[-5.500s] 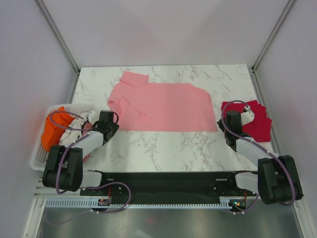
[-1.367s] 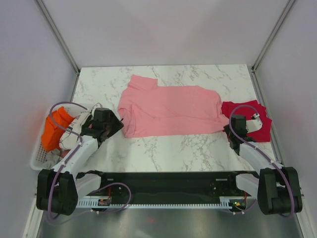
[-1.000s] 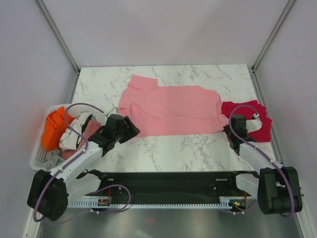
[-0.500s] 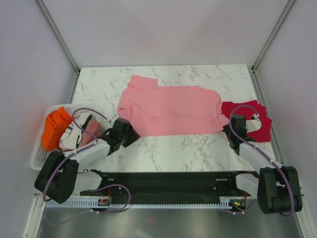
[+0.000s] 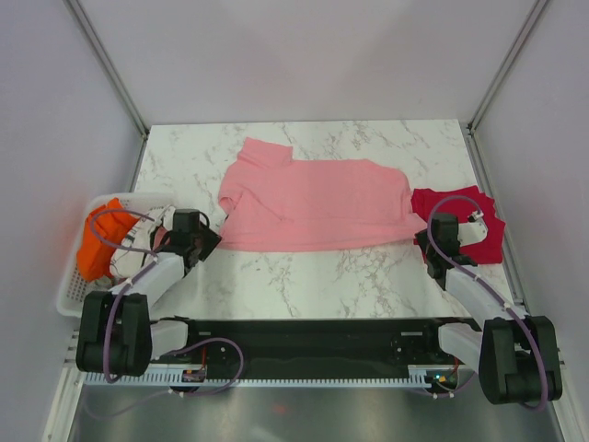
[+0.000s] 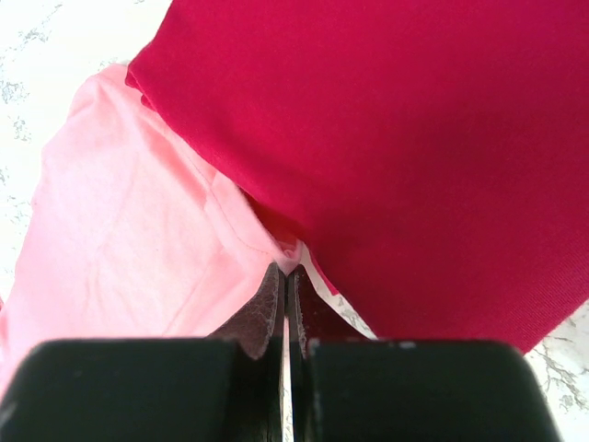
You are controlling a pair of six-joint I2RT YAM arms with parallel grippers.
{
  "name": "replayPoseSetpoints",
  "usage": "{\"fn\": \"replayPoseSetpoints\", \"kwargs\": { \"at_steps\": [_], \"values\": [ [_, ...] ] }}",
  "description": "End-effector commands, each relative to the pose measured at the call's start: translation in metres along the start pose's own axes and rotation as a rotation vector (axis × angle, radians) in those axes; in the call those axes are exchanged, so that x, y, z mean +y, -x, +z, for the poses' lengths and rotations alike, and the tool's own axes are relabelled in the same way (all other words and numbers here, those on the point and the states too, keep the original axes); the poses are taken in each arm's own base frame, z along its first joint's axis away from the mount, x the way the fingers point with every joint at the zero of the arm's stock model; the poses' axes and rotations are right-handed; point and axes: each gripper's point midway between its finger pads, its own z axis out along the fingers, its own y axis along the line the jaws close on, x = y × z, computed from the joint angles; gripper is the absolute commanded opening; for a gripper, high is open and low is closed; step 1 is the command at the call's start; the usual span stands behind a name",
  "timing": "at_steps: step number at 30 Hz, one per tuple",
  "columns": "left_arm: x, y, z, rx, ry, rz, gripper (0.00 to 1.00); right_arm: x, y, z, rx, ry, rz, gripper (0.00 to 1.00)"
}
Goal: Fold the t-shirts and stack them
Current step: Fold the tshirt
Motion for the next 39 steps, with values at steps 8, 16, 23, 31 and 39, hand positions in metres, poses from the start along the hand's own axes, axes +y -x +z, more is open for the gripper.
{"fn": "replayPoseSetpoints", "kwargs": {
  "at_steps": [8, 16, 23, 31, 39],
  "values": [
    [0.027, 0.060, -0.016, -0.121, 0.070, -0.056, 0.53, -0.003, 0.006, 0.000, -0.031, -0.009, 0.014, 0.00],
    [0.026, 0.080, -0.021, -0.144, 0.047, -0.113, 0.57, -0.003, 0.004, 0.000, -0.024, -0.010, 0.012, 0.00],
    [-0.004, 0.065, -0.026, -0.061, -0.130, -0.046, 0.58, -0.003, 0.003, 0.001, -0.019, -0.012, 0.009, 0.00],
    [-0.033, 0.049, -0.042, -0.087, -0.203, 0.063, 0.65, -0.003, 0.002, 0.001, -0.015, -0.013, 0.006, 0.00],
    [-0.047, 0.042, -0.052, -0.089, -0.207, 0.132, 0.67, -0.002, 0.004, 0.000, -0.019, -0.007, 0.009, 0.00]
  ]
}}
